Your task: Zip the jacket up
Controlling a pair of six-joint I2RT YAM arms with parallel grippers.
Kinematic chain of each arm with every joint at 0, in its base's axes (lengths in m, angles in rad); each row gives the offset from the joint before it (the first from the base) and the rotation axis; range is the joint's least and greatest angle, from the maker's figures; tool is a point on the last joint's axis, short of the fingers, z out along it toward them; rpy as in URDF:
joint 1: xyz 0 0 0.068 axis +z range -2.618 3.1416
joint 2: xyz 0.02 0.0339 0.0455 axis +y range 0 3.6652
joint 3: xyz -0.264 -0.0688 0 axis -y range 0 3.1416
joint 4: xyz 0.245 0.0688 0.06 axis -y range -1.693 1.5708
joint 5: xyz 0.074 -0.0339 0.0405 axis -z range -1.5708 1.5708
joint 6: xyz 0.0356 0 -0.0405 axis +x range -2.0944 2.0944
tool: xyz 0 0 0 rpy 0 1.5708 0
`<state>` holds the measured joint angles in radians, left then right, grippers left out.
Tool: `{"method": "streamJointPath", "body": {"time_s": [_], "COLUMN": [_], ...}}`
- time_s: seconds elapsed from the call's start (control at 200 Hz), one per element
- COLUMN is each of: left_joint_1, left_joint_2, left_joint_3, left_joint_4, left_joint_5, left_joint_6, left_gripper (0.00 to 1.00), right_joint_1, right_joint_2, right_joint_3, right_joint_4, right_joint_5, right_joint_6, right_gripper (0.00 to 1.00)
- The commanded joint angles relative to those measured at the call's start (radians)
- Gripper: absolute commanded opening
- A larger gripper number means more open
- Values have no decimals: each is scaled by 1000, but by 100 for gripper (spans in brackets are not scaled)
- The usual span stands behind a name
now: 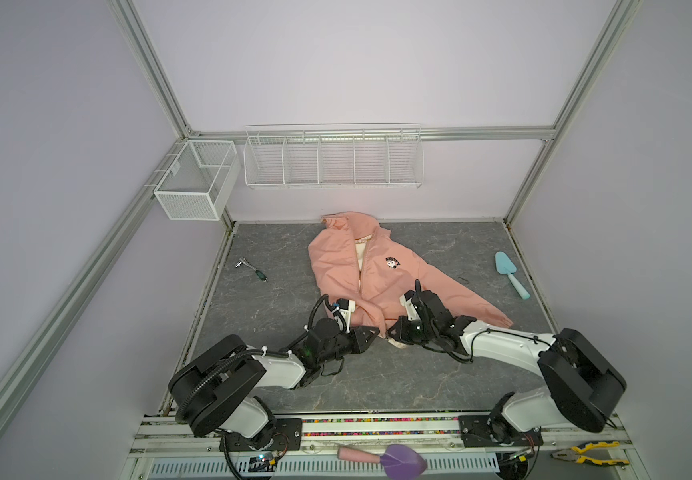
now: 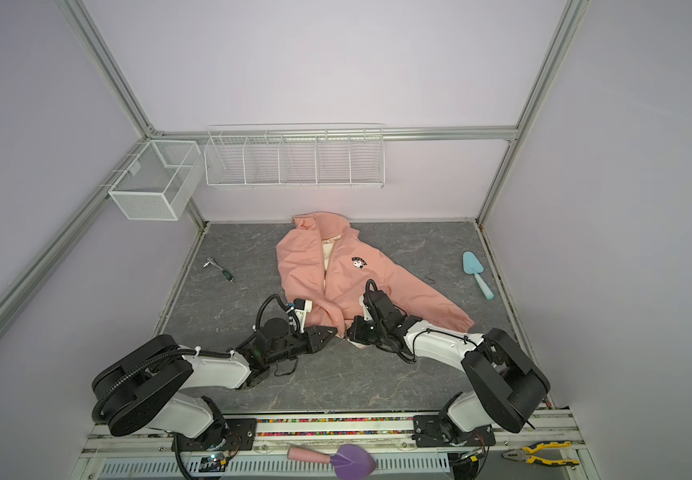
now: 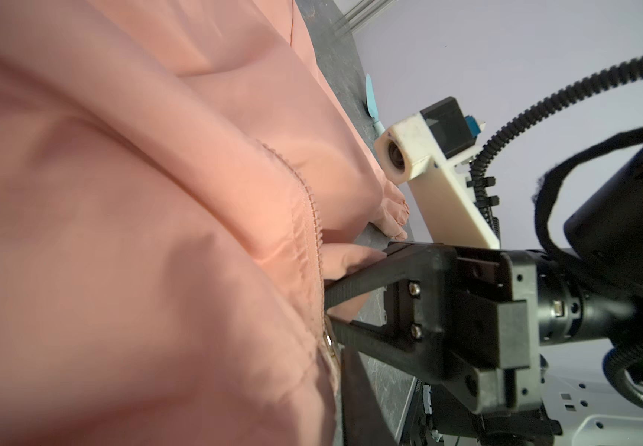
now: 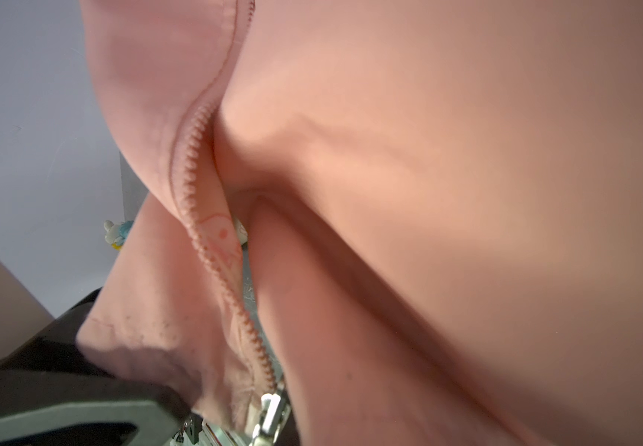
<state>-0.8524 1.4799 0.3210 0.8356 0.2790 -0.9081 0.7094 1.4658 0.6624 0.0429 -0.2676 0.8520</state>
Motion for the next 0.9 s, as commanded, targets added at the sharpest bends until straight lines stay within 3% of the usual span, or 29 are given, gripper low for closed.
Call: {"method": "streamJointPath", "body": {"time_s": [0.0, 0.06, 0.165, 0.24, 0.36, 0.895], "left_joint_1": [3, 3, 3, 3, 3, 6], "left_joint_2": [-2, 4, 18, 35, 63, 125], "left_joint_3": [21, 21, 20, 20, 16, 6], "left_joint_4": [-18, -11, 10, 33, 70, 158], "left_joint_5": [23, 24, 24, 24, 21, 20], "left_joint_6": [13, 8, -4, -13, -26, -57], "left_gripper": [17, 24, 45, 49, 49, 31], "right_joint_1": [8, 9, 12, 13, 16, 25], "right_joint_2": [20, 27, 33, 36, 36, 39], "right_joint_3": [26, 25, 22, 22, 19, 14], "right_joint_4": [41, 49, 64, 67, 69, 87], "right_joint_5": [-17, -20, -27, -28, -27, -35], "right_joint_6": [-2, 2, 8, 10, 12, 21], "right_gripper": [6, 6, 6, 6, 6, 6]}}
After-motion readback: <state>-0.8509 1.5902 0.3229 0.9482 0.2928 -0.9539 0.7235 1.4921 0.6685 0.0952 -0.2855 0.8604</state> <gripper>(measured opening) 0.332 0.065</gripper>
